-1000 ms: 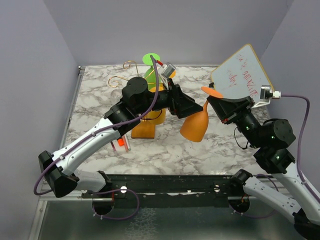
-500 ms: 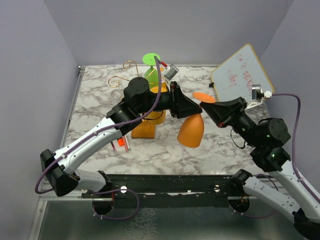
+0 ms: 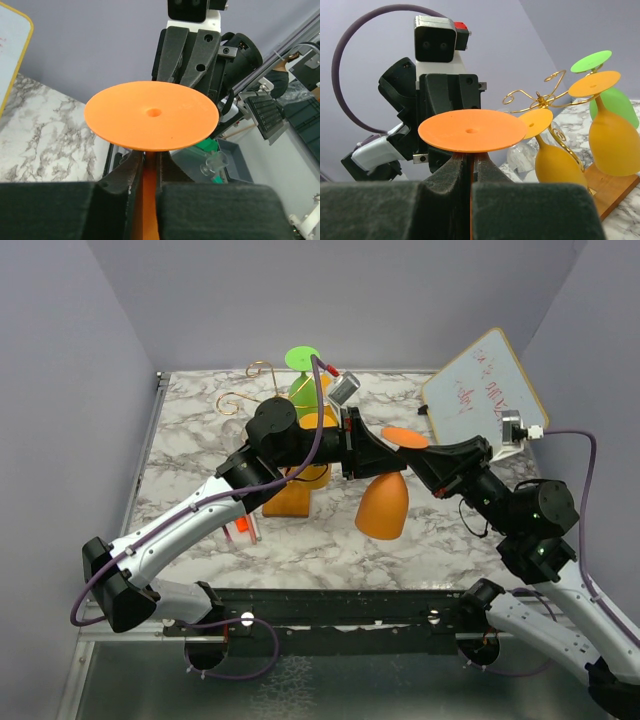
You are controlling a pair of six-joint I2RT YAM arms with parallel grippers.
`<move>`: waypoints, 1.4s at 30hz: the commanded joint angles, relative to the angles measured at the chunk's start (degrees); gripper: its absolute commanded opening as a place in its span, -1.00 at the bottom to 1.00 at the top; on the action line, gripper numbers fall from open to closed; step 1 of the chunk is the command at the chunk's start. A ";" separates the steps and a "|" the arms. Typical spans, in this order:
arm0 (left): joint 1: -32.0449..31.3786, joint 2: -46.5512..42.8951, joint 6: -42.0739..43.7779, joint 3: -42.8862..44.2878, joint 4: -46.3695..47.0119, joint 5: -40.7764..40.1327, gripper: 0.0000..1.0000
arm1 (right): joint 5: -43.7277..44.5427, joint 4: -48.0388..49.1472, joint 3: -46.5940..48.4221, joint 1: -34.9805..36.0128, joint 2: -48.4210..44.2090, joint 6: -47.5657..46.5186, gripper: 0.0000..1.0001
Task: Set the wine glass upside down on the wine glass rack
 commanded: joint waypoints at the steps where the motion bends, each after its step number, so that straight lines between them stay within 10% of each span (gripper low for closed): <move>1: -0.54 0.29 0.46 -0.80 1.59 3.90 -1.00 | -0.87 4.81 -1.02 -0.22 -0.61 0.76 -0.99; 6: -0.54 -0.34 1.83 -0.75 1.70 3.60 -1.00 | -0.47 4.00 -0.77 -0.17 -1.16 1.20 -0.96; 17: -0.54 -4.61 8.74 1.67 -3.85 -0.37 -1.00 | 0.32 0.04 -1.15 -0.20 -6.03 0.55 0.22; 27: -0.58 -10.40 18.10 7.46 -16.30 -12.81 -1.00 | 2.58 -1.77 -0.35 -0.21 -9.09 0.39 0.28; 42: -0.45 -6.00 38.44 27.12 -30.24 -65.11 -1.00 | 6.54 -3.58 0.08 -0.16 -9.07 0.98 0.28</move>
